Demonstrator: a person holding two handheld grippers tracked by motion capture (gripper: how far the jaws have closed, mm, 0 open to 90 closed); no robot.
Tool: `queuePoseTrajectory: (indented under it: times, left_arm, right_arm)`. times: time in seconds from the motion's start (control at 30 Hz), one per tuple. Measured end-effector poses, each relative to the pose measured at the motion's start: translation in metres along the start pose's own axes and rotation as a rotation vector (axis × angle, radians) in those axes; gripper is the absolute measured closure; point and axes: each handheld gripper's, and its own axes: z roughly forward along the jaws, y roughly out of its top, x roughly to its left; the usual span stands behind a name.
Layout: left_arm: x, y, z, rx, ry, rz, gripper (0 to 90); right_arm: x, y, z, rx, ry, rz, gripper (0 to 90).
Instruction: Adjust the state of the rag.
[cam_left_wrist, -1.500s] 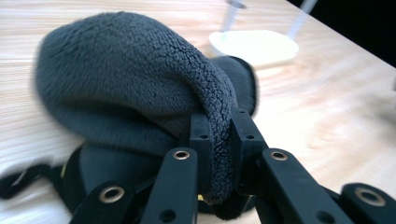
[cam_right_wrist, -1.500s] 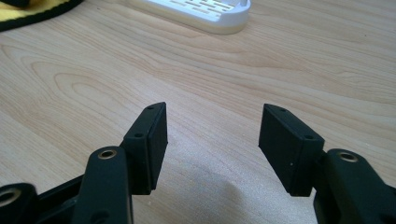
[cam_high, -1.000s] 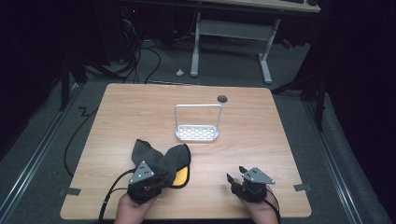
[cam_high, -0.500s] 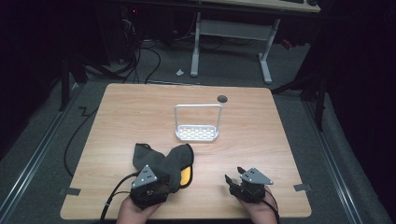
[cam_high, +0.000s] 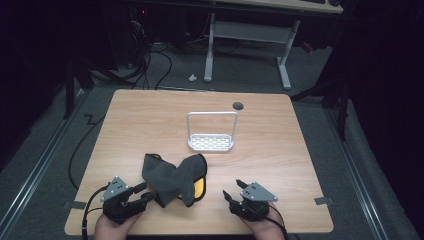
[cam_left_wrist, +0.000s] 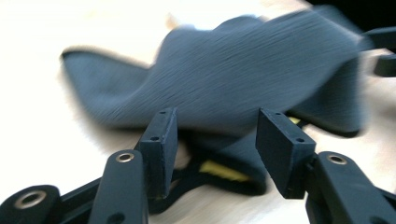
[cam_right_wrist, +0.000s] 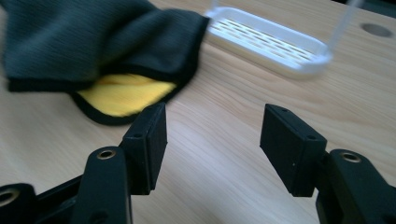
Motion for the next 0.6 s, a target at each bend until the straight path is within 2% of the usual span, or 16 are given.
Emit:
queuePoseTrajectory:
  times: [0.1, 0.2, 0.37, 0.5, 0.6]
  left_arm:
    - [0.007, -0.004, 0.005, 0.022, 0.011, -0.033, 48.6]
    - [0.011, -0.005, 0.006, 0.043, 0.041, -0.020, 48.9]
    - [0.015, -0.009, 0.013, 0.090, 0.031, -0.026, 49.6]
    - [0.008, -0.010, 0.019, 0.123, 0.024, 0.007, 49.9]
    - [0.000, -0.010, 0.024, 0.143, 0.038, 0.047, 50.2]
  right_arm:
    - [0.017, 0.017, 0.007, -0.003, 0.059, -0.030, 40.4]
    - [0.038, 0.037, 0.015, -0.020, 0.113, -0.073, 39.5]
    - [0.078, 0.079, 0.032, -0.071, 0.212, -0.133, 38.1]
    - [0.103, 0.104, 0.047, -0.078, 0.241, -0.185, 38.9]
    - [0.113, 0.110, 0.064, -0.040, 0.216, -0.229, 41.6]
